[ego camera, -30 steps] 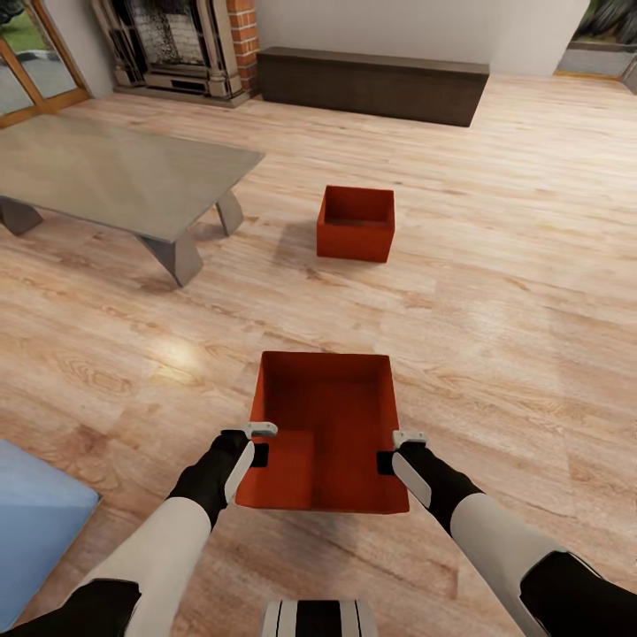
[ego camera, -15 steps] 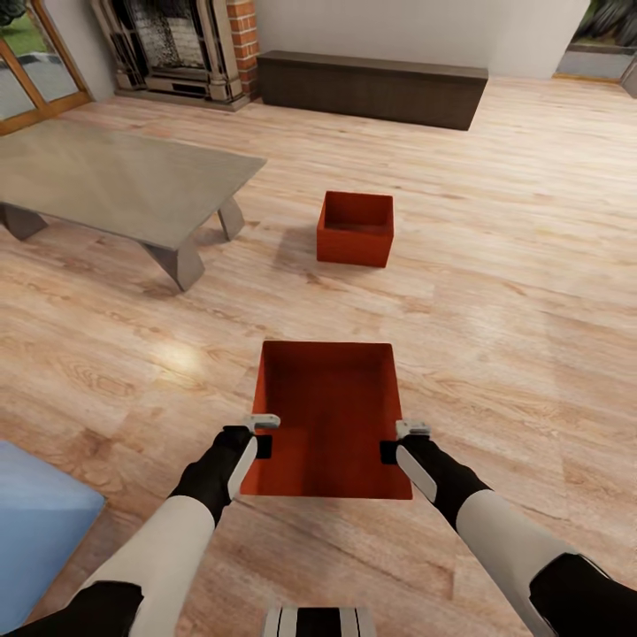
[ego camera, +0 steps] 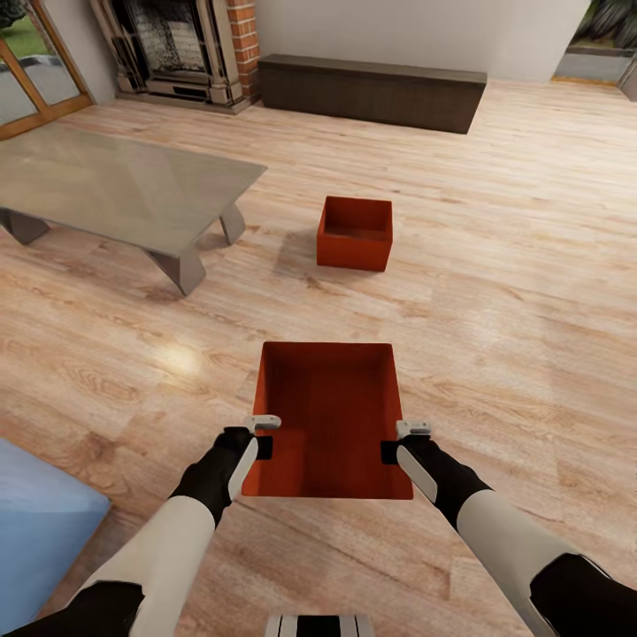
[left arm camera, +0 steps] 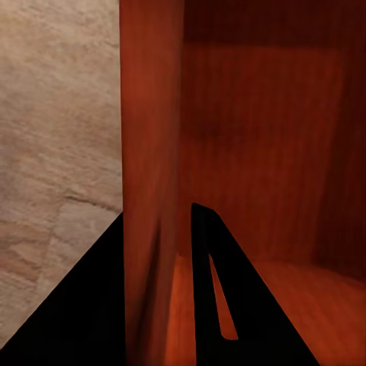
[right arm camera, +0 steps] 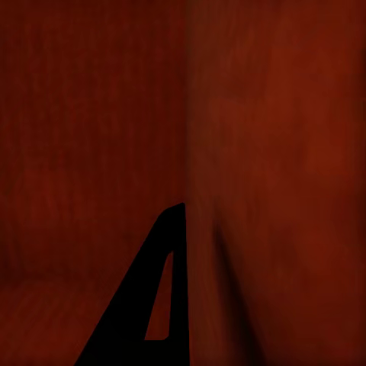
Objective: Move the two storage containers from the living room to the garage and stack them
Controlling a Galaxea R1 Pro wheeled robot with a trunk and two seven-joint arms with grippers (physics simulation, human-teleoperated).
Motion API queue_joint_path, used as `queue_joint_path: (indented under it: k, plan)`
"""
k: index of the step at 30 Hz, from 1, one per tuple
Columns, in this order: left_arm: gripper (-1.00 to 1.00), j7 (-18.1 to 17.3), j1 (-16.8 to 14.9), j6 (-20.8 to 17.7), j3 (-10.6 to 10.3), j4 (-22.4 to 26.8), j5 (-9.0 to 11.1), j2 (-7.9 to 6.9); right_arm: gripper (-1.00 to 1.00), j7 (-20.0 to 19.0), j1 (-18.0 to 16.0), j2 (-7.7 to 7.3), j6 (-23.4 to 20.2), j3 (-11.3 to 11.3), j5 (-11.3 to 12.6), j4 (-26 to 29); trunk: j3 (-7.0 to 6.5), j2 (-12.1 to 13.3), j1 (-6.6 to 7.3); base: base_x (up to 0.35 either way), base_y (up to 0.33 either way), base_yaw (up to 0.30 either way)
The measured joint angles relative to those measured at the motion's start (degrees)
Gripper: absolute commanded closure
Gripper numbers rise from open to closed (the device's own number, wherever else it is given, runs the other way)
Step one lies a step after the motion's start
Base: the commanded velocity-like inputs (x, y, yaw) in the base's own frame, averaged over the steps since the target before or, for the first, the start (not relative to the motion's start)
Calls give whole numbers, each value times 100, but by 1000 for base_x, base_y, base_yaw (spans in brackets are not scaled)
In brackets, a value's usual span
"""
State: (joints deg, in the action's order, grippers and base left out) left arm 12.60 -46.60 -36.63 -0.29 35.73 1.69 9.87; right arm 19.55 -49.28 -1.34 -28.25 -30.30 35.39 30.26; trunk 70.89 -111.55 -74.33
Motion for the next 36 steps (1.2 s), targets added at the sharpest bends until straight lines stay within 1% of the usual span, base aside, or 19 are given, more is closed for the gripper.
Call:
queue_joint_path:
  k: [22, 36]
  plan:
    - [100, -7, 0, 24, -2, -42, 33, -5, 100, 3, 0, 1, -30, 5, -29, 0, -395, 882, 483, 0, 0, 0]
    - [100, -6, 0, 32, -2, -21, 10, 0, 100, -6, 0, -3, 5, 3, -20, 0, -646, 1444, 791, 0, 0, 0]
